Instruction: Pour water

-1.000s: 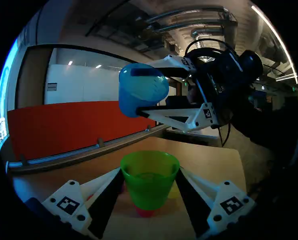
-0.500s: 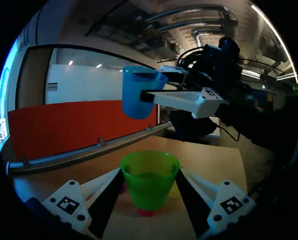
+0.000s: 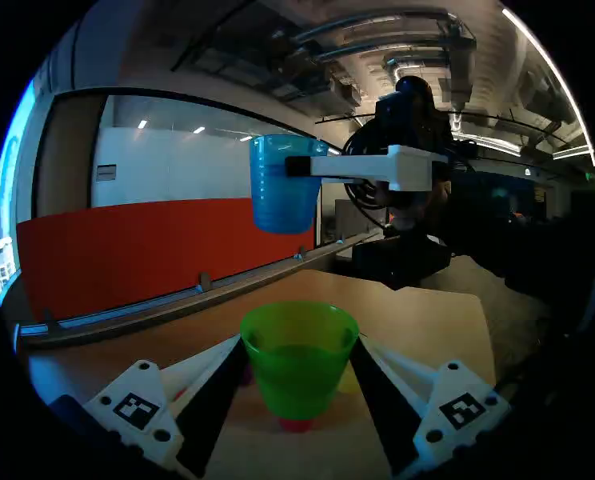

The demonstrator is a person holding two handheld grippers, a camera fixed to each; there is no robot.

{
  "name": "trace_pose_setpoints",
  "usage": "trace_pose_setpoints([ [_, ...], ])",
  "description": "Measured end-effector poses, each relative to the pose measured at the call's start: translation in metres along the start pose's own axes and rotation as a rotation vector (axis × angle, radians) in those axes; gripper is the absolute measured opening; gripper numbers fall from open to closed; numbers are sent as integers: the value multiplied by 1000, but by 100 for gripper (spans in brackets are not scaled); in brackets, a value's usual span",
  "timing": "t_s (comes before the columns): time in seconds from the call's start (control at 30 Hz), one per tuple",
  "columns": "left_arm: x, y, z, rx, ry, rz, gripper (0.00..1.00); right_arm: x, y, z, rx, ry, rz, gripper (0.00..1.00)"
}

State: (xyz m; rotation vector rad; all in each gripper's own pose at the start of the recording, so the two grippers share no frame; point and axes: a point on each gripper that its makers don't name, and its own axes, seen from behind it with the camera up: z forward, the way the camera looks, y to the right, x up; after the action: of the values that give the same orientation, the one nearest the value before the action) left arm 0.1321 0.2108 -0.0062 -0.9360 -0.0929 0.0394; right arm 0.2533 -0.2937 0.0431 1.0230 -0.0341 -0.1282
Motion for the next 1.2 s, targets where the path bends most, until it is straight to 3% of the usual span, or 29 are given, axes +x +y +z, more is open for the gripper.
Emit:
trace_pose_setpoints([
  [0.1,0,-2,1,2,-3,1,85,0,5,-1,-5,-2,24,89],
  [0.37,-6,-6,2,9,-33,9,85,-10,16,-5,-33,-42,-5,89],
  [0.77,-30,-23,1,38,-126,42,85,-34,33,-16,-51,-112,-27,90],
  [1.2,-68,-38,6,42,-251,67,86,-77,66,-26,-90,-210,-39,90],
])
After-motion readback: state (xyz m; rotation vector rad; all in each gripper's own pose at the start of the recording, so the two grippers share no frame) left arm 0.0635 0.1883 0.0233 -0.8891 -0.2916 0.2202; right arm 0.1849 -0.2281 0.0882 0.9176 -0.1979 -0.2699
